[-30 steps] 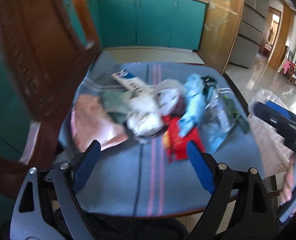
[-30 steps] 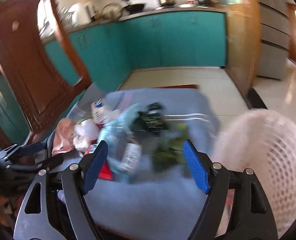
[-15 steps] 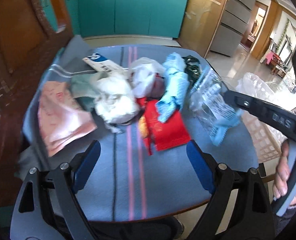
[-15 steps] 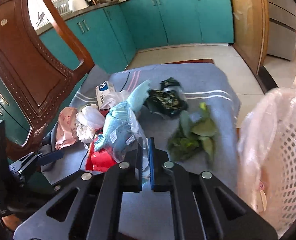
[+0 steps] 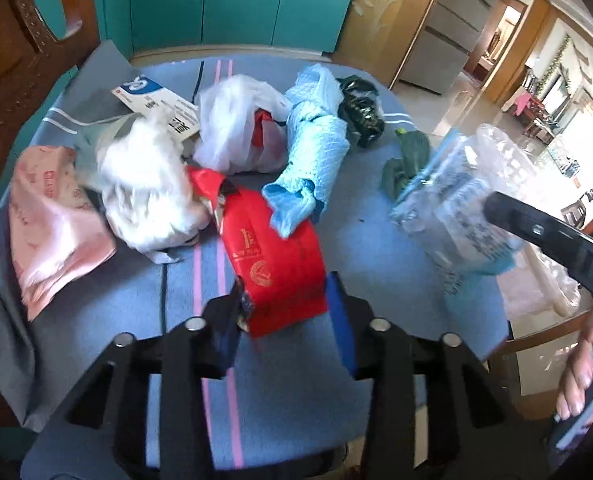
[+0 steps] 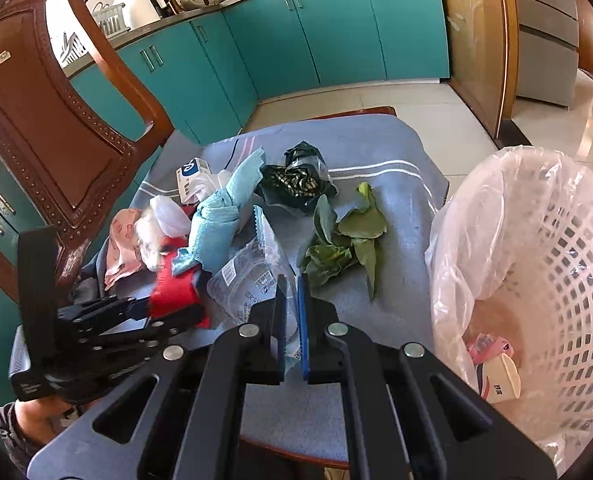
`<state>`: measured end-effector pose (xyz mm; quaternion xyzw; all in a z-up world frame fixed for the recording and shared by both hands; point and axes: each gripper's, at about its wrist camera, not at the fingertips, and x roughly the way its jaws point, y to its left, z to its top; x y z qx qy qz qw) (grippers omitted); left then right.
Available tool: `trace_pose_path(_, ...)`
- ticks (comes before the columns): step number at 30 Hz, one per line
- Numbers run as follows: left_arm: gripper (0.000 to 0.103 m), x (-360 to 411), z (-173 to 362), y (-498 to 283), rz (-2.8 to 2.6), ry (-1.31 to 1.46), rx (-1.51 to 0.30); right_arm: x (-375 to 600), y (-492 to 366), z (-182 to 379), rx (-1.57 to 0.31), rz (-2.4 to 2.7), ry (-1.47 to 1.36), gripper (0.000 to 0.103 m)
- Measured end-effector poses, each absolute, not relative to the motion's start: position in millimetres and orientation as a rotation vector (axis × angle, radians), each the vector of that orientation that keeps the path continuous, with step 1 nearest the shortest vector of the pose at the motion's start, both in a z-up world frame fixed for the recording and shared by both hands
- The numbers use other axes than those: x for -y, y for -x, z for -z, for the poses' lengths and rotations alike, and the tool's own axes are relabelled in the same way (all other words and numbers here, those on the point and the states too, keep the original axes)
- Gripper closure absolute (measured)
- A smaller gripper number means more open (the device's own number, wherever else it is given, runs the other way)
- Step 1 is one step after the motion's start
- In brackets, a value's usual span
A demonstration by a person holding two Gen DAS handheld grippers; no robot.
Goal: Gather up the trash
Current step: 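Grasp the clear printed plastic packet on the seat with the right tool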
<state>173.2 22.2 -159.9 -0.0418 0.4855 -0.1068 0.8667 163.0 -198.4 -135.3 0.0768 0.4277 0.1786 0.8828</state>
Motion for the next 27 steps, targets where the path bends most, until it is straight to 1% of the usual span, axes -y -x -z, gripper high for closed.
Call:
trace_pose_path(4, 0.069, -33, 150, -157, 0.212, 0.089, -0.991, 189, -159, 135, -0.888, -0.388, -0.137, 0.097)
trace_pose_path(8, 0.069, -44, 142, -141, 0.229, 0.121, -0.994, 184, -161, 139, -0.917, -0.425, -0.160, 0.097)
trace_pose_path(10, 0.063, -47, 144, -134, 0.213, 0.113, -0.995, 185, -163, 143, -0.936, -0.419, -0.172, 0.095)
trace_pose_path(11, 0.061, -53, 143, -131, 0.201, 0.105, -0.994, 185, -164, 145, -0.937, -0.396, -0.166, 0.090)
trace_pose_path(12, 0.056, -54, 144, -129, 0.193, 0.099, -0.993, 185, -164, 145, -0.933, -0.375, -0.154, 0.086)
trace_pose_path(13, 0.052, -56, 144, -127, 0.187, 0.097, -0.992, 185, -164, 144, -0.923, -0.348, -0.140, 0.074)
trace_pose_path(14, 0.050, -58, 144, -126, 0.181, 0.098, -0.990, 187, -163, 142, -0.908, -0.315, -0.127, 0.057)
trace_pose_path(16, 0.044, -62, 143, -124, 0.175, 0.100, -0.984, 191, -161, 136, -0.871, -0.270, -0.119, 0.038)
trace_pose_path(17, 0.042, -63, 142, -122, 0.173, 0.099, -0.980, 194, -160, 133, -0.854, -0.262, -0.123, 0.036)
trace_pose_path(18, 0.036, -64, 142, -122, 0.172, 0.098, -0.976, 195, -159, 130, -0.841, -0.261, -0.123, 0.034)
trace_pose_path(19, 0.031, -64, 141, -121, 0.167, 0.096, -0.972, 195, -157, 126, -0.827, -0.265, -0.115, 0.029)
trace_pose_path(20, 0.030, -65, 141, -120, 0.161, 0.096, -0.969, 194, -156, 123, -0.818, -0.267, -0.098, 0.024)
trace_pose_path(22, 0.028, -67, 140, -119, 0.148, 0.103, -0.967, 187, -151, 121, -0.803, -0.274, -0.046, 0.020)
trace_pose_path(23, 0.027, -67, 140, -120, 0.145, 0.107, -0.968, 181, -149, 122, -0.798, -0.284, -0.010, 0.018)
trace_pose_path(27, 0.020, -72, 138, -120, 0.128, 0.118, -0.966, 158, -148, 135, -0.812, -0.279, 0.142, 0.018)
